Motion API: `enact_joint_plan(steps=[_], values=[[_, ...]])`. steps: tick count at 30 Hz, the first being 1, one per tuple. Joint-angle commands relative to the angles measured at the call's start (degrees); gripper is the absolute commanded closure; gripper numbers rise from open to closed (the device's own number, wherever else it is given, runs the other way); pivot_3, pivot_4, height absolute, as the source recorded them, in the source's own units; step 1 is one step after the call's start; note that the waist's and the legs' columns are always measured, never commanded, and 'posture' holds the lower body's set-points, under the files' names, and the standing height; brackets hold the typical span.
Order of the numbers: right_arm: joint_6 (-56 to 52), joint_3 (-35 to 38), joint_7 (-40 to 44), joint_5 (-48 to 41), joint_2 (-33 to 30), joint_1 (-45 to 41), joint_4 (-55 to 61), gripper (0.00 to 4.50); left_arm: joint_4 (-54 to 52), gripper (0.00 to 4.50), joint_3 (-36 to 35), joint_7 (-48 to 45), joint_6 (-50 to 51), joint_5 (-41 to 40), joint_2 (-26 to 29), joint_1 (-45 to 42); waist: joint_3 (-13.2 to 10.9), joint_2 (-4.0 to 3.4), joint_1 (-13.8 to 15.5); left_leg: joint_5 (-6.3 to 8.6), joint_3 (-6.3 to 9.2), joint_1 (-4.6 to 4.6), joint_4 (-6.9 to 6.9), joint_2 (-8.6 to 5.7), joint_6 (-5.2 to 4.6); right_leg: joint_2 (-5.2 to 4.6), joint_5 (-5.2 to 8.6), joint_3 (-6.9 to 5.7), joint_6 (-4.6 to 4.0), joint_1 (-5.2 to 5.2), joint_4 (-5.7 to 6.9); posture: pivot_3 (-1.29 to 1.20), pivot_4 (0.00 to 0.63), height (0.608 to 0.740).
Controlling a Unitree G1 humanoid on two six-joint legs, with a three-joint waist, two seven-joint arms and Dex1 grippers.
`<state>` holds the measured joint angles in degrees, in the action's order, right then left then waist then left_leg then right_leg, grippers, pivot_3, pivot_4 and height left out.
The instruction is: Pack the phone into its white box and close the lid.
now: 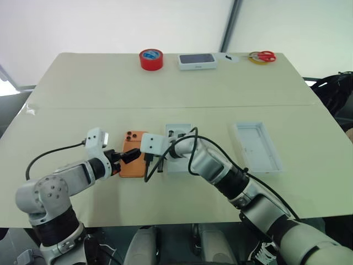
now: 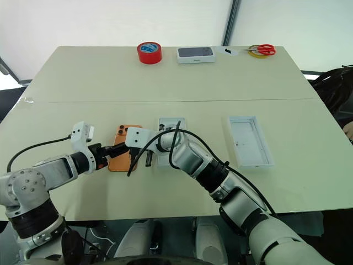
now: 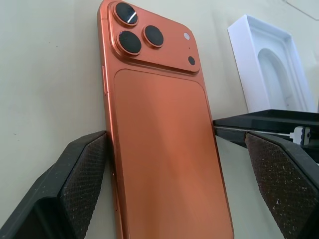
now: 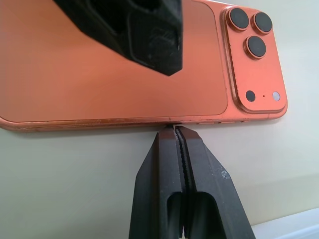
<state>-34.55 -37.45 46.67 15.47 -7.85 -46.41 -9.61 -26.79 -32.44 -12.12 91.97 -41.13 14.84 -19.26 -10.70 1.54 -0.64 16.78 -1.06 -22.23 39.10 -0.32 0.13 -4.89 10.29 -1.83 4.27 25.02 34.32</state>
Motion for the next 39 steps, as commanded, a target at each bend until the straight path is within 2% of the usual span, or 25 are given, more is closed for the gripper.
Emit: enact_joint_plan(steps=[1, 11, 18, 21, 25, 31, 33, 36, 39], values=[[0.61, -0.58, 0.15, 0.19, 0.47, 0.56, 0.62, 4.47, -0.55, 0.00, 1.99, -2.27, 0.53, -5.07, -0.04, -1.19, 0.00, 0.00, 0.00, 0.00, 0.00, 0.00, 0.00, 0.00, 0.00, 0.00, 0.00, 0.00, 0.00, 0.00, 0.00, 0.00, 0.150, 0.732], [0.69, -0.90, 0.26, 0.37, 0.31, 1.27, 1.23, 4.47, 1.10, 0.00, 1.35, -1.28, 0.53, -8.60, 2.52, -1.51, 0.00, 0.00, -0.25, 0.00, -0.01, -0.01, -0.04, 0.02, 0.00, 0.00, 0.01, 0.01, -0.02, 0.05, 0.00, 0.00, 0.150, 0.732], [0.79, -0.98, 0.24, 0.51, 0.15, 1.35, 1.21, 4.47, 4.63, 0.00, -2.10, 0.49, 0.53, -9.57, 1.99, -3.08, 0.00, 0.00, -0.24, 0.00, -0.02, -0.01, -0.05, 0.02, 0.00, 0.02, 0.02, 0.01, -0.04, 0.06, -0.02, 0.00, 0.150, 0.732], [0.72, -1.08, 0.22, 0.63, 0.05, 1.48, 1.40, 4.50, 5.02, 0.80, -2.78, 1.02, 0.53, -10.48, 1.82, -3.18, 0.00, 0.00, -0.26, 0.00, -0.02, -0.01, -0.06, 0.03, 0.00, 0.02, 0.02, 0.01, -0.02, 0.06, -0.02, 0.00, 0.150, 0.732], [0.59, -1.05, 0.21, 0.69, -0.09, 1.55, 1.64, 4.50, 5.38, 2.74, -2.99, 1.92, 0.53, -11.43, 2.07, -2.82, 0.00, 0.00, -0.22, 0.00, -0.02, -0.01, -0.06, 0.03, 0.00, 0.01, 0.02, 0.01, -0.03, 0.06, -0.03, 0.00, 0.150, 0.732], [0.38, -0.30, 0.57, 0.53, -0.98, 1.33, 2.44, 4.50, 7.15, 2.74, -4.69, 3.83, 0.53, -13.00, 1.61, -2.86, 0.00, 0.00, -0.22, 0.00, -0.02, -0.01, -0.07, 0.03, 0.01, 0.01, 0.02, 0.01, -0.03, 0.07, -0.03, 0.00, 0.150, 0.732], [0.16, 0.37, 0.95, 0.37, -2.08, 1.32, 3.89, 4.50, 7.67, 3.32, -5.71, 4.60, 0.53, -14.03, 1.08, -2.86, 0.00, 0.00, -0.13, 0.00, -0.02, -0.02, -0.07, 0.03, 0.01, 0.00, 0.02, 0.01, -0.03, 0.07, -0.03, 0.00, 0.150, 0.732], [-0.82, 2.26, 1.79, -0.98, -3.50, 1.46, 6.58, 4.50, 8.04, 4.49, -6.61, 6.00, 0.53, -15.48, 0.62, -2.78, 0.02, 0.04, -0.06, 0.00, -0.02, -0.09, -0.06, 0.01, 0.01, -0.03, 0.02, 0.00, -0.03, 0.10, -0.06, 0.00, 0.150, 0.732], [-3.29, 5.86, 3.49, -4.13, -4.67, 1.52, 10.37, 4.50, 8.19, 4.49, -7.06, 7.20, 0.53, -16.37, 0.56, -2.77, 0.01, 0.04, -0.16, 0.00, -0.03, -0.10, -0.06, 0.01, 0.01, -0.04, 0.01, -0.01, -0.02, 0.13, -0.06, 0.00, 0.150, 0.732]])
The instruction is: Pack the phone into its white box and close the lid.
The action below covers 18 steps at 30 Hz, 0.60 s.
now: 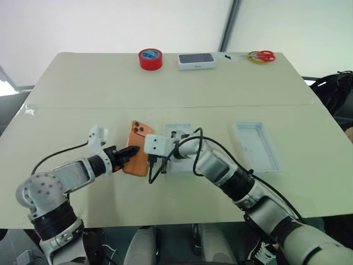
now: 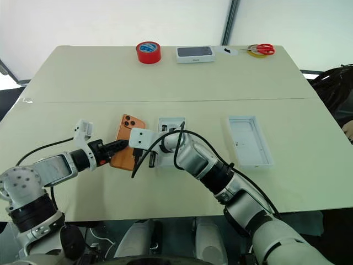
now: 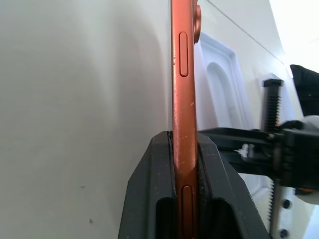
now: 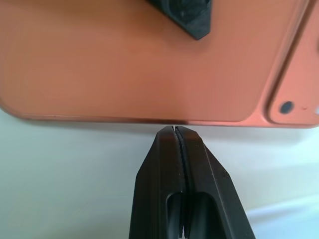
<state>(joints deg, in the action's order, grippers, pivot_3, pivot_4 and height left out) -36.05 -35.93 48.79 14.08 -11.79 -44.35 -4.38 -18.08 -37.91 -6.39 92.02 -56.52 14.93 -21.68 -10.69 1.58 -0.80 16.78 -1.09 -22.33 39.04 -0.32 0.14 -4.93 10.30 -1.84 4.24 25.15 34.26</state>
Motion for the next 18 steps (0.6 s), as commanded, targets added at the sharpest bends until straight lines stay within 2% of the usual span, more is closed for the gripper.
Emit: enact_joint_plan(steps=[1, 6, 11, 14, 18], values=[[-2.48, 5.42, 1.98, -3.78, -1.34, -0.49, 6.54, 4.50, -0.25, 4.49, -2.22, 2.00, 0.48, -1.16, 0.08, -0.71, 0.00, 0.00, 0.03, 0.00, 0.00, 0.00, 0.00, 0.01, 0.00, 0.01, -0.01, 0.00, 0.01, 0.02, 0.00, 0.00, 0.150, 0.732], [-2.78, 11.58, 5.60, -9.54, -6.67, 1.64, 14.68, 4.50, 1.85, 4.49, -9.74, 6.50, 0.48, -5.98, -5.40, -6.46, -0.06, 0.08, 0.28, 0.00, 0.01, -0.04, 0.00, 0.01, -0.01, 0.01, -0.01, -0.03, 0.02, 0.02, -0.02, 0.00, 0.150, 0.732], [-1.91, 22.93, 7.01, -17.17, -13.06, 4.85, 18.50, 4.50, 0.61, 4.49, -12.99, 14.38, -0.17, -12.41, -13.28, -11.33, -0.12, 0.19, 0.85, 0.02, 0.03, -0.12, 0.04, -0.10, -0.03, -0.09, -0.02, -0.04, 0.05, -0.03, -0.14, 0.00, 0.150, 0.732], [-1.37, 29.51, 7.63, -21.70, -16.25, 7.45, 17.91, 4.50, 0.49, 4.49, -11.48, 20.72, -2.88, -17.77, -17.88, -11.73, -0.13, 0.21, 1.29, 0.04, 0.00, -0.11, 0.07, -0.11, -0.08, -0.12, -0.02, -0.02, 0.04, -0.07, -0.21, 0.00, 0.150, 0.732], [-1.76, 36.64, 9.42, -26.94, -21.26, 11.16, 15.56, 4.50, 0.97, 4.49, -5.09, 27.03, -6.51, -22.00, -22.53, -10.02, -0.15, 0.22, 1.54, 0.04, -0.01, -0.10, 0.06, -0.06, -0.08, -0.07, 0.00, -0.02, 0.01, -0.05, -0.18, 0.00, 0.150, 0.732]])
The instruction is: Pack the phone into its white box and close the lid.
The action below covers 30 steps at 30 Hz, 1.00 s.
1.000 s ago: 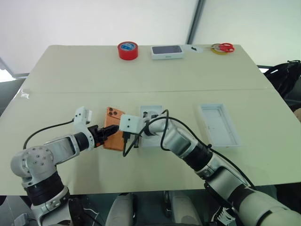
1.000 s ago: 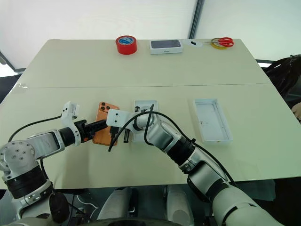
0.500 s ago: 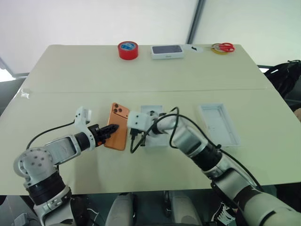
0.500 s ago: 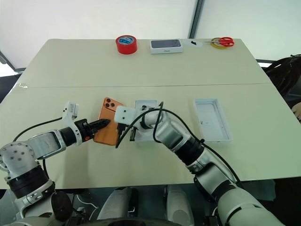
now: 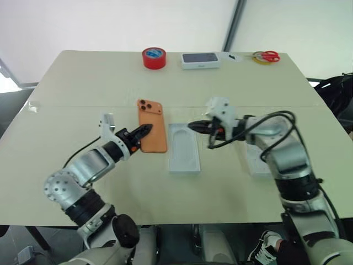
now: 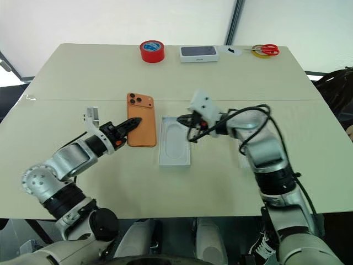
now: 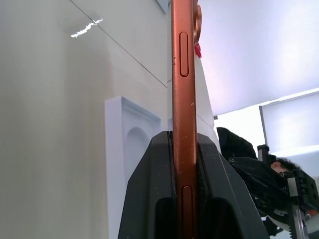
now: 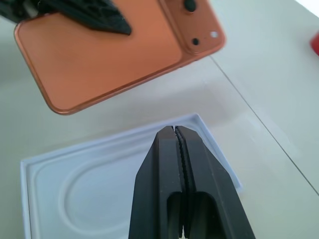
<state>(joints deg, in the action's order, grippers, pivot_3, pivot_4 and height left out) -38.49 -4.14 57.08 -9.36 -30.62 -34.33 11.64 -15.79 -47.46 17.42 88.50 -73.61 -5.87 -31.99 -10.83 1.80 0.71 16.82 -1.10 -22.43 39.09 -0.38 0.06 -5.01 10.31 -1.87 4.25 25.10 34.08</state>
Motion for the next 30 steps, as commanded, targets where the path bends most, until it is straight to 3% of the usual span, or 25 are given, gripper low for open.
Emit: enact_joint_plan(steps=[1, 5, 12, 27, 29, 30], values=[[0.74, 5.60, 1.08, -4.14, -3.32, 1.91, -0.85, 4.50, -0.87, 4.49, 5.88, 4.36, -4.02, -5.61, -2.11, 0.86, 0.00, 0.00, 0.03, 0.00, -0.01, 0.01, 0.01, 0.00, 0.00, 0.01, 0.04, 0.00, -0.07, -0.01, 0.00, 0.00, 0.150, 0.732], [2.57, 6.90, 0.44, -4.13, -7.20, 5.89, -1.84, 4.50, 2.17, 4.49, 12.03, 6.54, -8.19, -5.33, -3.77, 2.73, 0.00, 0.01, 0.01, 0.00, -0.07, 0.03, 0.01, 0.00, -0.02, 0.02, 0.10, 0.03, -0.14, -0.02, -0.02, 0.00, 0.150, 0.732], [2.65, 6.98, 0.07, -6.92, -8.27, 8.14, 0.49, 4.50, 6.60, 4.49, 20.04, 8.69, -11.62, -4.95, -2.21, 4.80, -0.01, 0.00, 0.04, -0.01, -0.11, 0.02, 0.01, 0.00, -0.02, 0.14, 0.11, 0.08, -0.15, 0.01, -0.03, 0.00, 0.150, 0.732], [4.47, 4.73, -1.26, -7.49, -8.55, 9.00, -0.65, 4.50, 10.08, 4.49, 27.15, 9.79, -17.72, -6.52, 0.70, 5.50, -0.01, 0.00, 0.09, -0.01, -0.10, 0.00, 0.03, 0.03, -0.02, 0.12, 0.11, 0.10, -0.15, 0.00, -0.05, 0.00, 0.150, 0.732], [4.71, 4.31, -1.54, -7.32, -8.29, 8.94, -0.82, 4.50, 10.08, 3.51, 28.89, 9.49, -17.66, -5.90, 0.71, 5.44, -0.01, 0.00, 0.09, -0.01, -0.10, 0.00, 0.04, 0.03, -0.02, 0.12, 0.11, 0.10, -0.15, 0.00, -0.05, 0.00, 0.150, 0.732], [4.81, 4.16, -1.64, -7.27, -8.21, 8.91, -0.88, 4.50, 10.03, 3.30, 29.54, 9.27, -17.62, -5.69, 0.87, 5.44, -0.01, 0.00, 0.08, -0.01, -0.10, 0.00, 0.04, 0.03, -0.02, 0.11, 0.11, 0.10, -0.15, 0.00, -0.05, 0.00, 0.150, 0.732]])
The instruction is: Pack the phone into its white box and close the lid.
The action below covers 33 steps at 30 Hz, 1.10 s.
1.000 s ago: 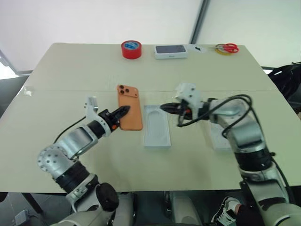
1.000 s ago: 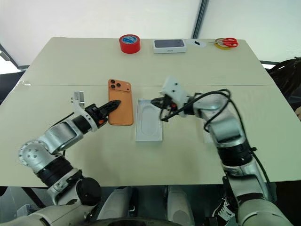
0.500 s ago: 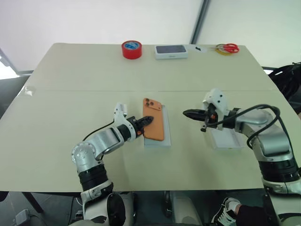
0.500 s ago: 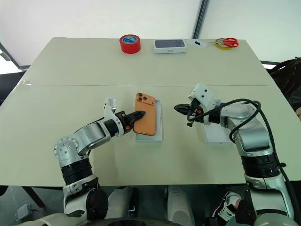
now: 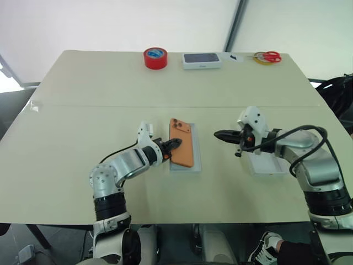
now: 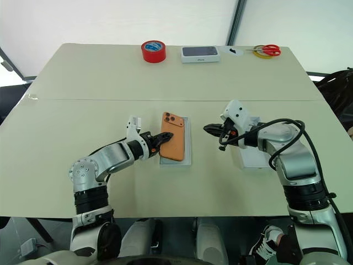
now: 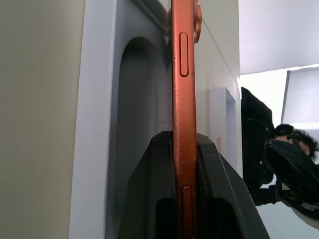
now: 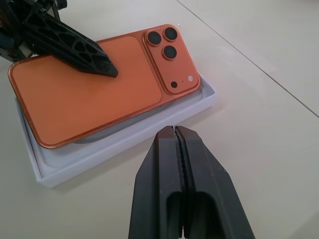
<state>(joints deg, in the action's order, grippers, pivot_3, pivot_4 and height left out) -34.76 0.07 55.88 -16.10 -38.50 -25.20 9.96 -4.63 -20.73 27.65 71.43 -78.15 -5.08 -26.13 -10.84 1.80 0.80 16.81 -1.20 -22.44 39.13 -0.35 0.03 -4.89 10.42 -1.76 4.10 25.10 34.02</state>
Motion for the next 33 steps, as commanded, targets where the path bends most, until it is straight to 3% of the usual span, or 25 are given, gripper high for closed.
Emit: enact_joint_plan(steps=[1, 5, 7, 17, 19, 21, 22, 23, 25, 31, 33], values=[[1.15, -0.13, -0.53, -0.58, -0.32, -0.22, 0.75, 4.50, -1.20, 2.75, 3.23, -1.01, -0.59, -1.19, 0.29, -0.37, 0.00, 0.00, 0.00, 0.00, 0.00, 0.00, 0.00, 0.00, 0.00, 0.00, 0.00, 0.00, 0.00, 0.00, 0.00, 0.00, 0.150, 0.732], [1.47, -0.63, -0.89, -0.55, -0.40, -0.26, 0.56, 4.50, -2.65, 0.80, 4.54, -1.63, -0.14, -2.71, 2.83, 0.15, 0.00, 0.00, -0.03, 0.00, 0.00, 0.01, 0.00, 0.00, 0.00, 0.01, 0.00, 0.00, 0.00, 0.00, 0.00, 0.00, 0.150, 0.732], [1.73, -1.04, -1.00, -0.35, -0.50, -0.32, 0.41, 4.50, -3.83, 0.03, 4.84, -2.24, -0.02, -4.32, 5.30, 0.46, 0.01, -0.01, -0.13, 0.00, 0.01, 0.02, 0.00, 0.02, 0.00, 0.01, 0.00, 0.00, 0.00, -0.01, 0.01, 0.00, 0.150, 0.732], [2.97, -3.92, -1.61, 1.79, -0.61, -1.72, -1.44, 4.50, -9.83, 0.03, 3.25, -5.63, -3.32, -12.22, 23.31, -0.35, 0.01, -0.03, -0.03, -0.01, 0.02, 0.04, -0.01, 0.14, 0.02, 0.13, 0.00, 0.03, -0.02, 0.01, 0.04, 0.00, 0.150, 0.732], [2.85, -5.68, -2.57, 3.75, -0.72, -2.69, -2.87, 4.50, -10.87, 0.03, 3.47, -7.56, -4.21, -10.34, 26.47, -0.28, 0.01, -0.03, -0.02, -0.01, 0.01, 0.04, -0.01, 0.11, 0.02, 0.10, 0.01, 0.03, -0.02, 0.00, 0.03, 0.00, 0.150, 0.732], [1.91, -8.19, -2.98, 6.15, -1.22, -3.97, -4.24, 4.50, -12.75, 0.03, 5.91, -11.40, -5.00, -3.24, 31.10, 0.71, 0.00, -0.03, -0.10, -0.01, -0.01, 0.04, -0.01, 0.10, 0.02, 0.09, 0.01, 0.04, -0.03, 0.00, 0.02, 0.00, 0.150, 0.732], [1.27, -9.46, -3.44, 7.60, -1.45, -4.74, -4.80, 4.50, -14.12, 0.51, 9.14, -13.99, -5.56, 2.65, 34.52, 1.69, 0.01, -0.05, -0.10, -0.01, -0.04, 0.03, -0.01, 0.05, 0.02, 0.11, 0.01, 0.04, -0.03, 0.01, 0.01, 0.00, 0.150, 0.732], [0.79, -10.47, -3.78, 8.69, -1.67, -5.34, -5.18, 4.50, -15.16, 0.59, 12.18, -16.20, -6.56, 7.96, 37.29, 2.67, 0.01, -0.06, -0.12, -0.01, -0.04, 0.04, -0.02, 0.04, 0.03, 0.11, 0.01, 0.05, -0.03, 0.01, 0.02, 0.00, 0.150, 0.732], [0.90, -12.36, -3.80, 10.57, -2.12, -6.11, -5.12, 4.50, -16.21, 1.32, 17.70, -20.57, -8.71, 15.58, 40.87, 3.79, 0.01, -0.09, -0.14, -0.02, -0.07, 0.05, -0.04, -0.01, 0.04, 0.14, 0.01, 0.05, -0.04, 0.02, 0.01, 0.00, 0.150, 0.732], [0.97, -17.87, -4.96, 16.16, -1.93, -7.81, -3.49, 4.50, -14.45, 4.45, 26.71, -27.64, -11.12, 27.55, 40.08, 2.04, -0.01, -0.07, 0.02, -0.01, -0.06, -0.01, -0.02, 0.09, 0.03, 0.09, 0.02, 0.04, -0.04, 0.04, -0.02, 0.00, 0.150, 0.732], [1.16, -19.63, -5.77, 17.92, -0.84, -8.06, -2.40, 4.50, -12.48, 4.45, 28.84, -28.64, -11.21, 30.85, 38.05, 0.73, -0.01, -0.07, -0.05, -0.01, -0.06, -0.01, -0.02, 0.08, 0.03, 0.10, 0.02, 0.04, -0.03, 0.04, -0.02, 0.00, 0.150, 0.732]])
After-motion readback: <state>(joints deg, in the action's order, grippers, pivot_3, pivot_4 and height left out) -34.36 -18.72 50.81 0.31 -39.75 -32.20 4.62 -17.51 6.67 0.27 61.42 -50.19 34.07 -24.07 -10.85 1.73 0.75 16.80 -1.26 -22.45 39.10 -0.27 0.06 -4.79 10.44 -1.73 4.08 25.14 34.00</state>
